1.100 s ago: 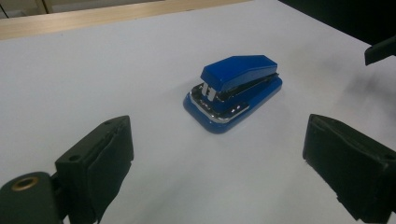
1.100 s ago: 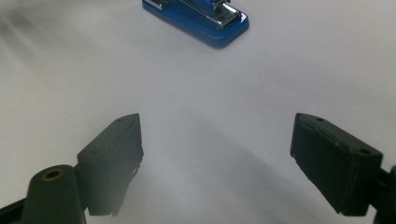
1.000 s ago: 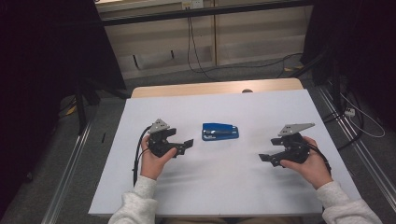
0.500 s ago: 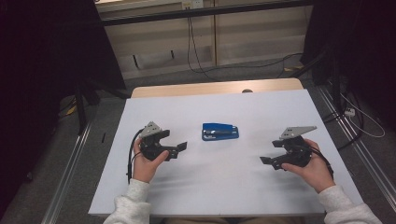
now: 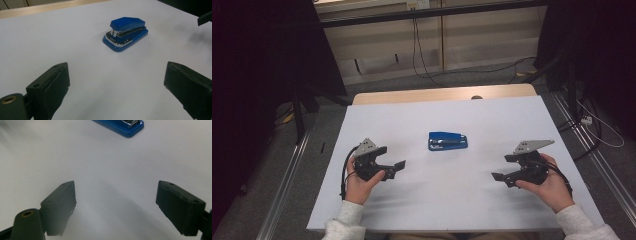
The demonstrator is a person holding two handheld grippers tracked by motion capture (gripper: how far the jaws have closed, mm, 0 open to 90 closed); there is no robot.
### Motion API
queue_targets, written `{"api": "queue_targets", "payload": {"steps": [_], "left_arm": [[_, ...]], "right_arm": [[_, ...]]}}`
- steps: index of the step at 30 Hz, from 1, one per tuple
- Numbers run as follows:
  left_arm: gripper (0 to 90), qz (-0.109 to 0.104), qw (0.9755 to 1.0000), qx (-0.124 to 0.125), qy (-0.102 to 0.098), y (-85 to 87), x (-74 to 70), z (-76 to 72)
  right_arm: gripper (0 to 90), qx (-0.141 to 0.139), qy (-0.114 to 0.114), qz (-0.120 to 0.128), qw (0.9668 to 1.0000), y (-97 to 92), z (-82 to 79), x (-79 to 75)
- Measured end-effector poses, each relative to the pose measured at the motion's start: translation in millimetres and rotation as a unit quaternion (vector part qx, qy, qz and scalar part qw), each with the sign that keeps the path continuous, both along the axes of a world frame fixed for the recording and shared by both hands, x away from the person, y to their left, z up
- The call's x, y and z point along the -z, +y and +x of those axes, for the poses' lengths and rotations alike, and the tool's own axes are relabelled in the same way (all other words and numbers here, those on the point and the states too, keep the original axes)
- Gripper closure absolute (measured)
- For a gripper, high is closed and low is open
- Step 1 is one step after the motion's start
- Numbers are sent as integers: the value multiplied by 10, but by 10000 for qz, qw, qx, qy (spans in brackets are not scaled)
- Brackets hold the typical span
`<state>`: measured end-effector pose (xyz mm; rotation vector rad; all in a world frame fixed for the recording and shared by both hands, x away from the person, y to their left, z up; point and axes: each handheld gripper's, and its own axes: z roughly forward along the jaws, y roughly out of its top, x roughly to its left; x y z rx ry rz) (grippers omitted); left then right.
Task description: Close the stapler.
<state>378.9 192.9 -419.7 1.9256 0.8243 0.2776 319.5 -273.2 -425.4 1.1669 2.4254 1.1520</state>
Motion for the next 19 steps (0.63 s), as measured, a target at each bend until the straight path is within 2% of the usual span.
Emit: {"api": "queue_targets", "payload": {"steps": [4,8,11,13,19], "left_arm": [[65,33,10000,-16,41,62,17,-45],[65,-13,10000,-17,43,106,22,-104],[66,15,10000,-39,32,148,25,-137],[66,33,10000,-70,21,175,31,-151],[66,58,9999,-84,42,206,38,-176]], "right_arm": [[162,-69,19,-30,10000,9,-25,9],[166,-19,7,-39,10000,3,-47,6],[163,-5,25,53,10000,-13,-70,6],[163,-13,36,-5,10000,-18,-86,10],[163,-29,45,44,10000,-29,-112,7]]}}
